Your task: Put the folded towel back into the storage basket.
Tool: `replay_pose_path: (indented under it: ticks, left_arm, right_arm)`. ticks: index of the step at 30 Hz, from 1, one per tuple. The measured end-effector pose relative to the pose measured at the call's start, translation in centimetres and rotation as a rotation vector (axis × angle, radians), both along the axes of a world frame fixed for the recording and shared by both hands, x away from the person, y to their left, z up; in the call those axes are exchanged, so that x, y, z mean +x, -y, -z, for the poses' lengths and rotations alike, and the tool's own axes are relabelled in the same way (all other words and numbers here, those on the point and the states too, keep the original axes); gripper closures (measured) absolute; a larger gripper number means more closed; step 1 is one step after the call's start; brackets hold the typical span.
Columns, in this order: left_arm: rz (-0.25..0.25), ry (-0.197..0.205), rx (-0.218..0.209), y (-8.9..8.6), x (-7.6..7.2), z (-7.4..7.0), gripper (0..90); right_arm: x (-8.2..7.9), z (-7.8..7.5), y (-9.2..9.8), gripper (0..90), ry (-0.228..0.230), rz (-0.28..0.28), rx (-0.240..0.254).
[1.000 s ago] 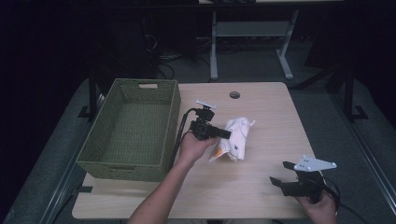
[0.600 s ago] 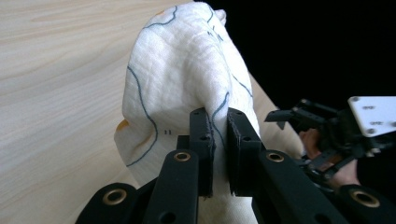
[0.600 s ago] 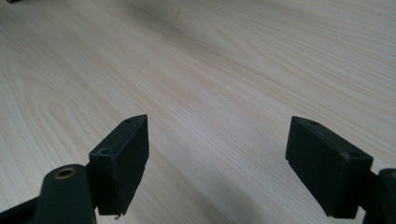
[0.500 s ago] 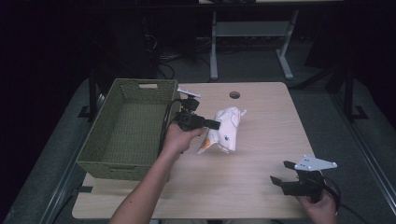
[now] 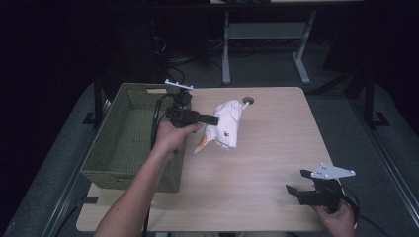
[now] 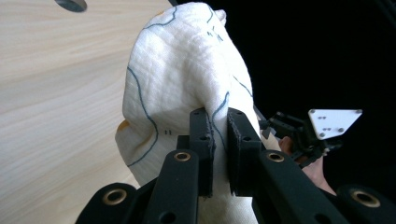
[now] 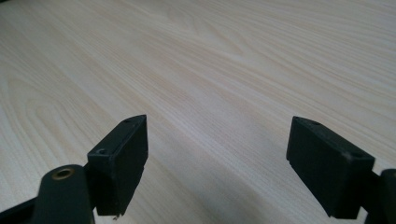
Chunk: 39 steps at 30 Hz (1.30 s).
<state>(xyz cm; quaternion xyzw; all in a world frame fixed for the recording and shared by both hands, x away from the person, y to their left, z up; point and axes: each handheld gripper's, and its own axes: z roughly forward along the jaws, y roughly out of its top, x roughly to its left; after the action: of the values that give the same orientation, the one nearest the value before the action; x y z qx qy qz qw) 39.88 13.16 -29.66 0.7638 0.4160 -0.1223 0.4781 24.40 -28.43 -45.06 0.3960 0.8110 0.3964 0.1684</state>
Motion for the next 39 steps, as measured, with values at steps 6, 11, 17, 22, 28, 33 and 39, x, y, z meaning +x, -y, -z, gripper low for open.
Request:
replay_pose_path:
  ticks: [6, 11, 17, 22, 28, 33, 39]
  left_arm:
    - [-0.021, -0.003, -0.018, -2.1, 0.4, -0.6, 82.9]
    - [-0.027, -0.002, -0.025, -3.7, 0.6, -1.1, 82.8]
    - [-0.042, -0.001, -0.03, -6.2, 0.8, -1.4, 82.8]
    - [-0.053, 0.0, -0.025, -8.6, 1.0, -1.4, 82.8]
    - [-0.065, -0.005, -0.034, -10.3, 1.0, -1.3, 82.7]
    - [-0.07, -0.011, -0.049, -12.4, 1.0, -0.9, 82.7]
    - [-0.081, -0.013, -0.056, -14.0, 0.9, -0.6, 82.6]
  right_arm:
    - [0.1, 0.1, -0.1, 20.5, -0.001, 0.009, -0.005]
    - [0.2, 0.1, -0.1, 20.4, 0.0, 0.017, -0.003]
    - [0.4, 0.2, -0.1, 20.1, -0.005, 0.028, -0.004]
    - [0.6, 0.1, 0.1, 19.8, -0.007, 0.033, 0.003]
    - [0.7, 0.1, 0.2, 19.7, -0.011, 0.04, 0.01]
    - [0.8, 0.1, 0.2, 19.6, -0.012, 0.046, 0.015]
    - [0.9, 0.1, 0.2, 19.5, -0.013, 0.047, 0.009]
